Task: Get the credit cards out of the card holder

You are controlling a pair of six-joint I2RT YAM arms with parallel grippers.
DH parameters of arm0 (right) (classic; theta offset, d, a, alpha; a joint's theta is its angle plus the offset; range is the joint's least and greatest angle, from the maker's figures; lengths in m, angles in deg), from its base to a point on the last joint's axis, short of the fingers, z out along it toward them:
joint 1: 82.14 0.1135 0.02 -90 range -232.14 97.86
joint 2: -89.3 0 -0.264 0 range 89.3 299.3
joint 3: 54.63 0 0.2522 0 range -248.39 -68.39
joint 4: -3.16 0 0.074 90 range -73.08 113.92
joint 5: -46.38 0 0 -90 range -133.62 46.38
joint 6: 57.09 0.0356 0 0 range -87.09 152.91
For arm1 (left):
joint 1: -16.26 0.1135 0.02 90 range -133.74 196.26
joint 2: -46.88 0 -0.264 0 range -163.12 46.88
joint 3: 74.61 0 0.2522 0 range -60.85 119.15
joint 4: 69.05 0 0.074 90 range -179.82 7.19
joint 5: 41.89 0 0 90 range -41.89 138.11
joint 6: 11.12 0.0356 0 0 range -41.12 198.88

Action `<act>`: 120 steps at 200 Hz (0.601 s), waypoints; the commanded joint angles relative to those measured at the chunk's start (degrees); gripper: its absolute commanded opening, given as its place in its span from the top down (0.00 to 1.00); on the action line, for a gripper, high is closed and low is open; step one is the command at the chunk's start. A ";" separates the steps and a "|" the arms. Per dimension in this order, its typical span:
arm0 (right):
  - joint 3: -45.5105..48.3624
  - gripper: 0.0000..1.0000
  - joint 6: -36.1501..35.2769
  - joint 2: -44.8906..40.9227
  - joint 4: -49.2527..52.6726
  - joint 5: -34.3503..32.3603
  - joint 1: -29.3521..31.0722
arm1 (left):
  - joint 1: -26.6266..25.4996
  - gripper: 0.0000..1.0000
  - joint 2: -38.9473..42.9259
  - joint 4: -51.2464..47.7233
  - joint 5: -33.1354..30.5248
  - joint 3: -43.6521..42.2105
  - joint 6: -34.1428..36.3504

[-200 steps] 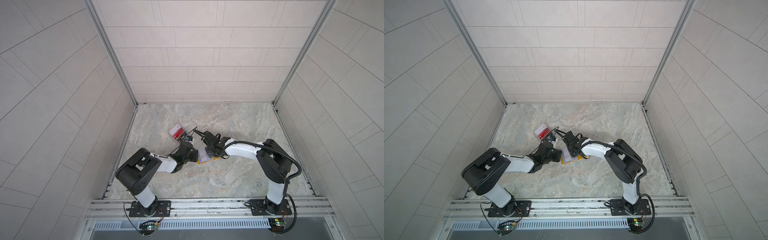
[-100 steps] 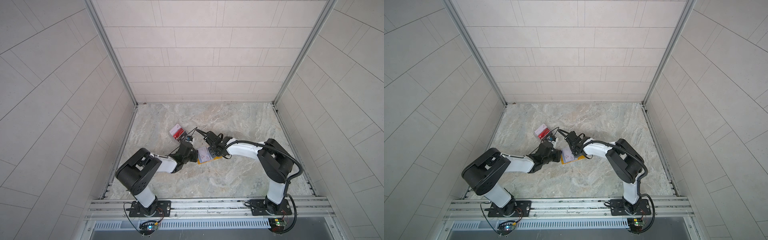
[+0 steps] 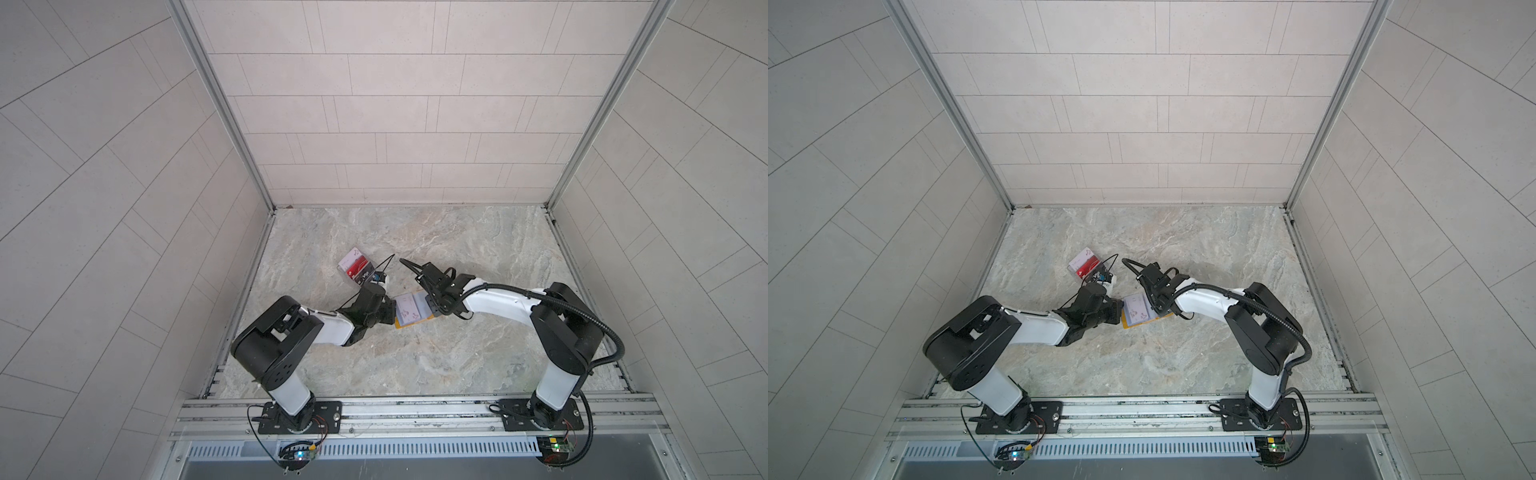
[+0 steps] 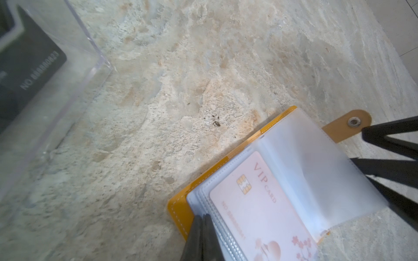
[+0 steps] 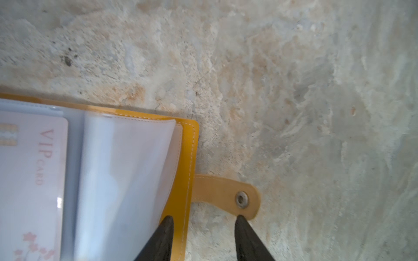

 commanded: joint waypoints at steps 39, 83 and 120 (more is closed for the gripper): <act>-0.40 0.54 -0.89 -9.80 2.41 13.94 -4.03 | -0.33 1.00 -1.50 -6.08 0.11 -0.28 0.80; -2.96 0.57 -2.18 -7.12 0.98 39.63 -8.17 | -0.34 1.00 -1.81 -5.72 0.98 0.15 1.04; -3.92 0.64 -1.02 -0.21 -2.29 49.57 -8.89 | -0.34 1.00 -2.19 -6.41 1.97 1.33 1.74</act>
